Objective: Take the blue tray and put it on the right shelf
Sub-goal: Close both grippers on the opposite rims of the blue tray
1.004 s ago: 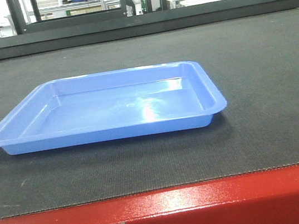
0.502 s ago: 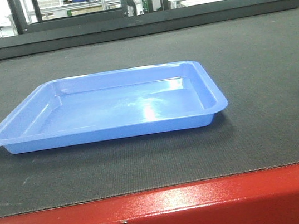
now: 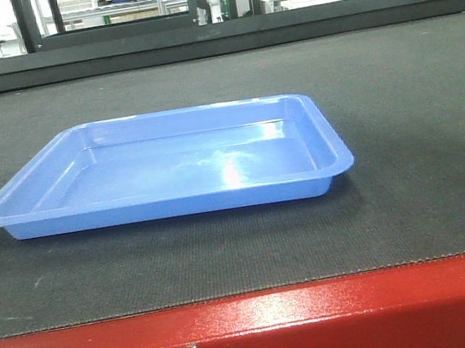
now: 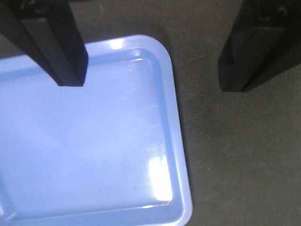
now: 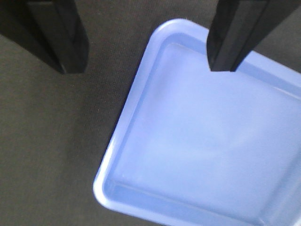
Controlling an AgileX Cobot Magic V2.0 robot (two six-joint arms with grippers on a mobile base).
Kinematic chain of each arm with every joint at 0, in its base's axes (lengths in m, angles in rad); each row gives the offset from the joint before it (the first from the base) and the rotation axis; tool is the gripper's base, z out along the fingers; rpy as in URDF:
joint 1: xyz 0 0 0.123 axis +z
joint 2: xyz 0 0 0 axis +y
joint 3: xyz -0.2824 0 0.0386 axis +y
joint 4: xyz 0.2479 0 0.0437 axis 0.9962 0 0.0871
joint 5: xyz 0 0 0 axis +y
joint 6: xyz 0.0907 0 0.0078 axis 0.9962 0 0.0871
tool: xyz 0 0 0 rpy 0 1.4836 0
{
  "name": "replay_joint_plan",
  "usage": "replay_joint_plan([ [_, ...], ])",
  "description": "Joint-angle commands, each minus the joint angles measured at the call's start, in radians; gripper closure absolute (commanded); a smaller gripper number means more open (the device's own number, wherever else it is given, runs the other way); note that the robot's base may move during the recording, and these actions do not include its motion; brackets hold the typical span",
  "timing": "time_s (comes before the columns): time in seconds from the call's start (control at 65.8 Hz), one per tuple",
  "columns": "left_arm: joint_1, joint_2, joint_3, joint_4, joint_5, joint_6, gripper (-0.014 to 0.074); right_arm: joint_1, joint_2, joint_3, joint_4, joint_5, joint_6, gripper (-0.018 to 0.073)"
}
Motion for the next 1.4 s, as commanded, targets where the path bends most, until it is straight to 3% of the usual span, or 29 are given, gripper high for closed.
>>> replay_joint_plan([
  [0.0,0.019,0.062,-0.120,-0.008,0.026,-0.021,0.0121,0.001,0.065,-0.128,-0.001,0.024,0.031,-0.0053],
  [0.015,0.056,0.084,-0.132,-0.008,0.034,-0.021,0.0121,0.001,0.080,-0.142,-0.001,0.031,0.039,-0.0053],
  [0.304,0.066,0.324,-0.270,-0.008,0.051,-0.062,0.0124,0.001,0.318,-0.299,-0.074,0.067,0.237,-0.0053],
  [0.471,0.066,0.441,-0.302,-0.053,0.033,-0.067,0.0124,0.001,0.423,-0.326,-0.074,0.067,0.242,-0.0053],
  [1.034,0.066,0.572,-0.330,-0.042,0.017,-0.064,0.0124,0.003,0.531,-0.326,-0.074,0.072,0.238,-0.0041],
  [1.125,0.066,0.576,-0.330,-0.045,0.021,-0.064,0.0127,0.005,0.531,-0.326,-0.074,0.078,0.238,0.0047],
  [1.217,0.066,0.581,-0.330,-0.045,0.023,-0.064,0.0180,0.010,0.531,-0.326,-0.074,0.082,0.238,0.0231],
  [1.293,0.066,0.589,-0.330,-0.045,0.032,-0.064,0.0291,0.011,0.531,-0.326,-0.074,0.093,0.238,0.0412],
  [1.338,0.066,0.590,-0.330,-0.045,0.036,-0.064,0.0404,0.011,0.531,-0.326,-0.074,0.101,0.238,0.0519],
  [1.384,0.066,0.591,-0.330,-0.045,0.045,-0.064,0.0497,0.011,0.530,-0.326,-0.074,0.105,0.239,0.0501],
])
